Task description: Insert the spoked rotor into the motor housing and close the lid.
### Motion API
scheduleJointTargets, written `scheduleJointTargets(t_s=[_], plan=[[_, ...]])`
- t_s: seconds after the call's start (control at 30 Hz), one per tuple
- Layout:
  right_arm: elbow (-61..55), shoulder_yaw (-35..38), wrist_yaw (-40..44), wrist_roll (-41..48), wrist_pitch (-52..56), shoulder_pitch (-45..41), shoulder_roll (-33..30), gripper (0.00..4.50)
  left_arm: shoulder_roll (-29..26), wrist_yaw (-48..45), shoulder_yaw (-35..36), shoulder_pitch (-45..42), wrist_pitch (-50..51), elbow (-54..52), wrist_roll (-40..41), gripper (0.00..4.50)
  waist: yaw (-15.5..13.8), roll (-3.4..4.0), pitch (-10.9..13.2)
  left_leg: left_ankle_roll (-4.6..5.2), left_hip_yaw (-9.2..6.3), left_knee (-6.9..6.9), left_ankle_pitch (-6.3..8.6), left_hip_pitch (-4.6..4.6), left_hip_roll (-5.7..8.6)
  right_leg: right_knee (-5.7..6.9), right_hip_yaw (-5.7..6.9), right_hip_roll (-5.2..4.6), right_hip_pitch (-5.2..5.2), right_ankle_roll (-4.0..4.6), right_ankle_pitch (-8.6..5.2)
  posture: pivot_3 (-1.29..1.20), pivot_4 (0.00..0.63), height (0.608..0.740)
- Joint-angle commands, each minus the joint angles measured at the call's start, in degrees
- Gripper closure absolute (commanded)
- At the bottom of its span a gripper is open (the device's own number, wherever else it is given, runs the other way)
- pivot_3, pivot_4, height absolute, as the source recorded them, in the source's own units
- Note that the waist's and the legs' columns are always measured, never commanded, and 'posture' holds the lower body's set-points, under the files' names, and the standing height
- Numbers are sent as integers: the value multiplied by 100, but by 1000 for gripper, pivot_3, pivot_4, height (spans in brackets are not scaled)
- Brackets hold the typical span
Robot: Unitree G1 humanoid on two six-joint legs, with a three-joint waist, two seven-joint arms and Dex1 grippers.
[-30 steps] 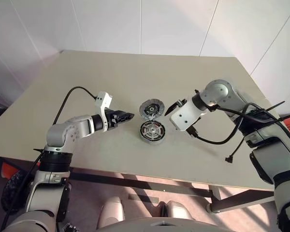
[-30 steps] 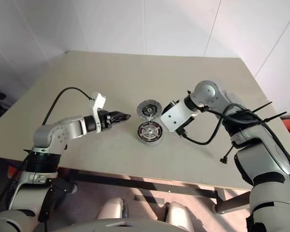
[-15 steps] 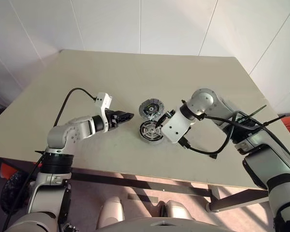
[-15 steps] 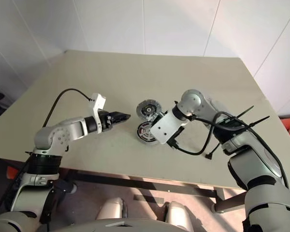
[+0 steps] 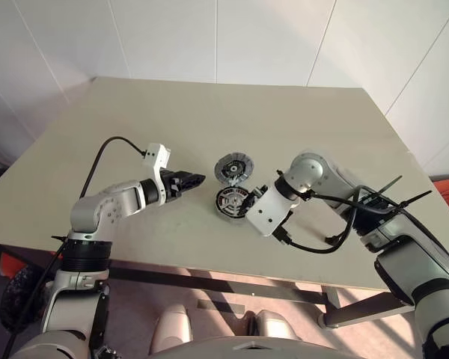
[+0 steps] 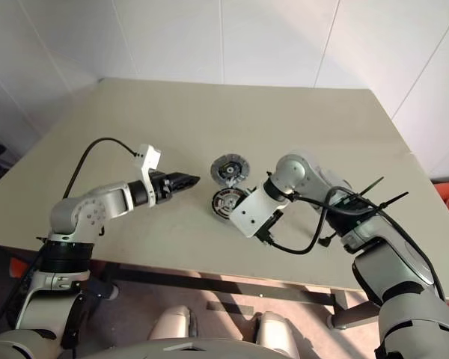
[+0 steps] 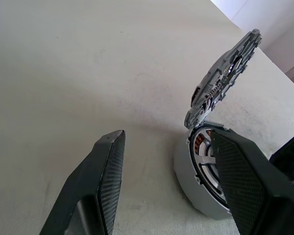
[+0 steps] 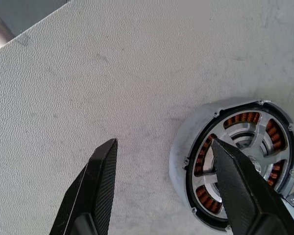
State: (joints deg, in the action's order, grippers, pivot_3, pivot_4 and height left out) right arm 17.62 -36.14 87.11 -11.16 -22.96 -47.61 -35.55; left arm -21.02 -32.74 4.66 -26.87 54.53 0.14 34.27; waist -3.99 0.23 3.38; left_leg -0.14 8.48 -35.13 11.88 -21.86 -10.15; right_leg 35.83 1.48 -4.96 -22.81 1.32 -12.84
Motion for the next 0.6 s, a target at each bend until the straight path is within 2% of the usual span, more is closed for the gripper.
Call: scheduleJointTargets(t_s=[0.03, 0.6], plan=[[-200, 59, 63, 42, 94, 3, 41, 1077, -30, 17, 113, -31, 6, -217, 80, 1527, 0, 0, 0, 0, 0, 0, 0, 0, 0, 0, 0, 0, 0, 0, 0, 0, 0, 740], [614, 173, -290, -198, -285, -249, 83, 1077, 39, 113, 102, 71, 64, -375, 128, 1527, 3, -1, 0, 0, 0, 0, 0, 1, 1, -1, 0, 0, 3, 0, 0, 0, 0, 740]])
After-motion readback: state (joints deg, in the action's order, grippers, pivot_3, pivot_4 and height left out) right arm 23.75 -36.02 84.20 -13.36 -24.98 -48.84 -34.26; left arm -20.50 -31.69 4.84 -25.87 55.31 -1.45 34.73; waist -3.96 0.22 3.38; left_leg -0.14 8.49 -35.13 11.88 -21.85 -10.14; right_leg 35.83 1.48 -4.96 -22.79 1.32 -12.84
